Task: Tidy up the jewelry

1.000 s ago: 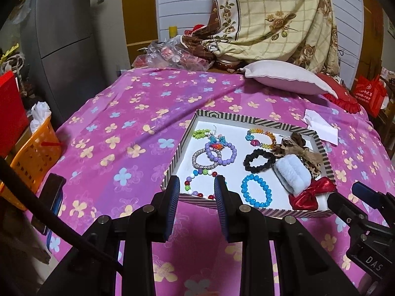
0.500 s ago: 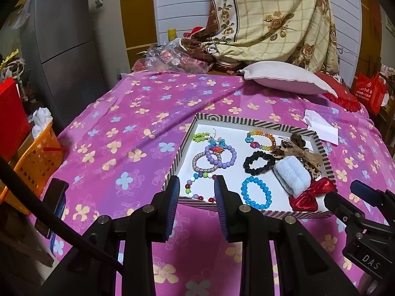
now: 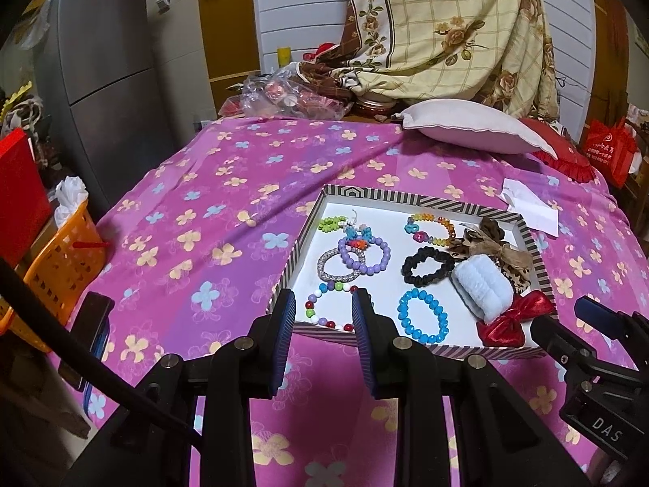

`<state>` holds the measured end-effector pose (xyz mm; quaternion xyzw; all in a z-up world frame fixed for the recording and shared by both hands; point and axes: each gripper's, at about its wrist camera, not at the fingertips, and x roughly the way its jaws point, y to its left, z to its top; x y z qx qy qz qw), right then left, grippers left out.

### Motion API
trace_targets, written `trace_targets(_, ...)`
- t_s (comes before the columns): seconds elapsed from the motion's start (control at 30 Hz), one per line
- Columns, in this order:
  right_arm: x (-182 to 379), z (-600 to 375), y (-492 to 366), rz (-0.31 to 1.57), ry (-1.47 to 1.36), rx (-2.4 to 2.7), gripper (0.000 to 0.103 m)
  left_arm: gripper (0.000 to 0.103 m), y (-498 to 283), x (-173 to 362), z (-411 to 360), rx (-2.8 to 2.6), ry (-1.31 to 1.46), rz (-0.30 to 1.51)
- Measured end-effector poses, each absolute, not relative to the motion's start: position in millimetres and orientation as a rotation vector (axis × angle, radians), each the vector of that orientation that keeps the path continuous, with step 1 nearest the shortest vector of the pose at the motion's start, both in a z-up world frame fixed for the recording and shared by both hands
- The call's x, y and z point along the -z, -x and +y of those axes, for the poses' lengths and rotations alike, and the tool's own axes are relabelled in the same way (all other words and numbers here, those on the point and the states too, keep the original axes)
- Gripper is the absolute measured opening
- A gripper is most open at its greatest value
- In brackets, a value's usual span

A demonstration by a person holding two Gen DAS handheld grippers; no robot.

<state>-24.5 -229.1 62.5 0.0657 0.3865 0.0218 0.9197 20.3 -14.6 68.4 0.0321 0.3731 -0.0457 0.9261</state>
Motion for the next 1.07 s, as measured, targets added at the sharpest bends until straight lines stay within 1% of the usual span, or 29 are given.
trace_targets(1.07,-55.7,-232.6,22.4,0.799,-0.135,-0.051,0.072,0.025,-19.2,-65.7,-13.6,0.090,-0.086,0.750)
